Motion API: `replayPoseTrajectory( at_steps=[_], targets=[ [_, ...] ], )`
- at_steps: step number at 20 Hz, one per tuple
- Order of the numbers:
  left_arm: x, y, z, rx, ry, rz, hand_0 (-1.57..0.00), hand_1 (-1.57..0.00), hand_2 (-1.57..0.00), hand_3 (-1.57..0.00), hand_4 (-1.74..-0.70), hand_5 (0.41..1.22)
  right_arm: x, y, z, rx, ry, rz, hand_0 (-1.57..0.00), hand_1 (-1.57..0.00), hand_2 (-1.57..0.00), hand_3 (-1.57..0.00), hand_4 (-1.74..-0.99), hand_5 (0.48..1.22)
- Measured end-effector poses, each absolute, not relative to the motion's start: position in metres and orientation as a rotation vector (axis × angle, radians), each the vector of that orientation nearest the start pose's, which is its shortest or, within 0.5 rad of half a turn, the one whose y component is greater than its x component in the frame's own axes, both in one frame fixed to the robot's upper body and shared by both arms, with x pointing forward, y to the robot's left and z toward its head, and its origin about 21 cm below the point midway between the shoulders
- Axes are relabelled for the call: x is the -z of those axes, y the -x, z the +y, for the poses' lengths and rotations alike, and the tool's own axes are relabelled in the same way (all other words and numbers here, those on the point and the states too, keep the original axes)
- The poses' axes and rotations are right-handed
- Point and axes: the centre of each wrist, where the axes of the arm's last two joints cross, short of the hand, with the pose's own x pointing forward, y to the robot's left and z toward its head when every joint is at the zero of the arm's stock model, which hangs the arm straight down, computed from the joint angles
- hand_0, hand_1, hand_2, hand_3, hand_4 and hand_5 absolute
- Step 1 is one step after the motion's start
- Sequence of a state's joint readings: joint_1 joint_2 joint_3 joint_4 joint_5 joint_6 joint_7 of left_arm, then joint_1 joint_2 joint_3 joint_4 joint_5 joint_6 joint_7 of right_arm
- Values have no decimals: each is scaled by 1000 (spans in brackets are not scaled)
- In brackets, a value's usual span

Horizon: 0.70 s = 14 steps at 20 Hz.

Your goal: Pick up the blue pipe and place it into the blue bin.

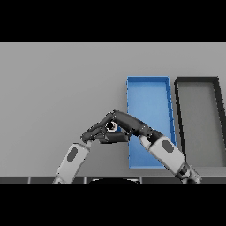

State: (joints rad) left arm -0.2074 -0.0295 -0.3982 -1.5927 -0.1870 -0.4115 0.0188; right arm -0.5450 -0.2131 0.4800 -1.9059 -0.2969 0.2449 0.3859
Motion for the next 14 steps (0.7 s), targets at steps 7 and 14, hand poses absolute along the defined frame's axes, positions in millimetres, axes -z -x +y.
replayPoseTrajectory(
  at_steps=[7, 14],
  targets=[
    [-50, -259, 105, 859, 472, -1591, -50, -46, -45, -40, -947, 513, -182, -257, -101, -982, -653, -1731, -1570, -1570, -1570, -1570, -1741, 1220],
    [-45, -261, 106, 874, 442, -1557, -10, -9, -9, -8, -908, 456, -228, -264, -109, -828, -805, -1718, -1571, -1571, -1571, -1571, -1741, 1221]
  ],
)
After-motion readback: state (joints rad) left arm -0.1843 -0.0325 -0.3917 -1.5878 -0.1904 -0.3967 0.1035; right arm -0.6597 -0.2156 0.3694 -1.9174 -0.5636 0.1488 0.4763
